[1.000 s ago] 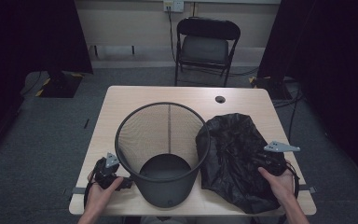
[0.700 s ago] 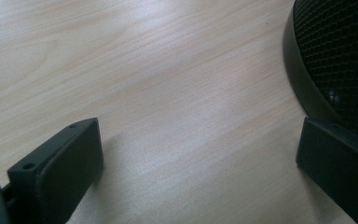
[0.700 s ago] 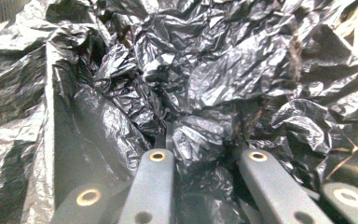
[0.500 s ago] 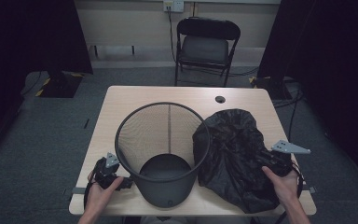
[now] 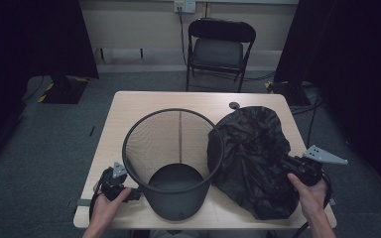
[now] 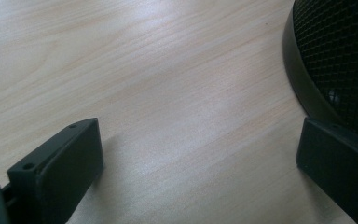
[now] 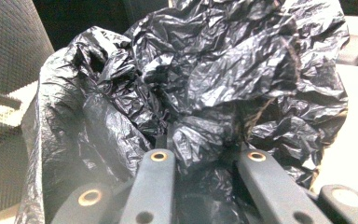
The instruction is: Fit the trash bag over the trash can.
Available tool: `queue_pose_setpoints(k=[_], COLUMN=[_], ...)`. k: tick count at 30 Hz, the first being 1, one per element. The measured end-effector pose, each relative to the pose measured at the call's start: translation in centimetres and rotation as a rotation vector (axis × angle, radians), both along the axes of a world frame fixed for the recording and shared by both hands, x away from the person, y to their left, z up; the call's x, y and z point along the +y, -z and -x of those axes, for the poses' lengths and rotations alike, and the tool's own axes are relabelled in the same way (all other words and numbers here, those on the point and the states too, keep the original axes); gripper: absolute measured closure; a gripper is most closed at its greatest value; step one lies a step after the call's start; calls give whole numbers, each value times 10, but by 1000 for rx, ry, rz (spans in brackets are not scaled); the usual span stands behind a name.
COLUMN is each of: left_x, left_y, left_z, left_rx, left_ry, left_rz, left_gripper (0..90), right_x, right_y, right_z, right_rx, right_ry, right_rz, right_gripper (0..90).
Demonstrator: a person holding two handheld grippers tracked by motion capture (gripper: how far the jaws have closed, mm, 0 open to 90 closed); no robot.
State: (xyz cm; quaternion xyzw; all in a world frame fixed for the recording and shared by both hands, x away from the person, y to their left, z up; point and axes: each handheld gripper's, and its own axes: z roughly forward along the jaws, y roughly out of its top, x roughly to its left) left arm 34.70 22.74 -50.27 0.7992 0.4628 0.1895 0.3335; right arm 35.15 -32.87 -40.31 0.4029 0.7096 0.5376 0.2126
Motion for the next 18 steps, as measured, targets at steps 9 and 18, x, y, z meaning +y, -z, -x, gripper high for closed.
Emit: queue_pose_setpoints(k=[9, 18], left_x=[0, 0], left_y=[0, 0], left_z=[0, 0], left_rx=[0, 0], left_ry=[0, 0], left_rz=[0, 0], left_gripper=[0, 0], right_x=[-4, -1], right_y=[-18, -31], right_z=[6, 10], right_rx=[-63, -103], right_ry=[10, 8], right_rz=[-41, -70], right_gripper=[809, 810])
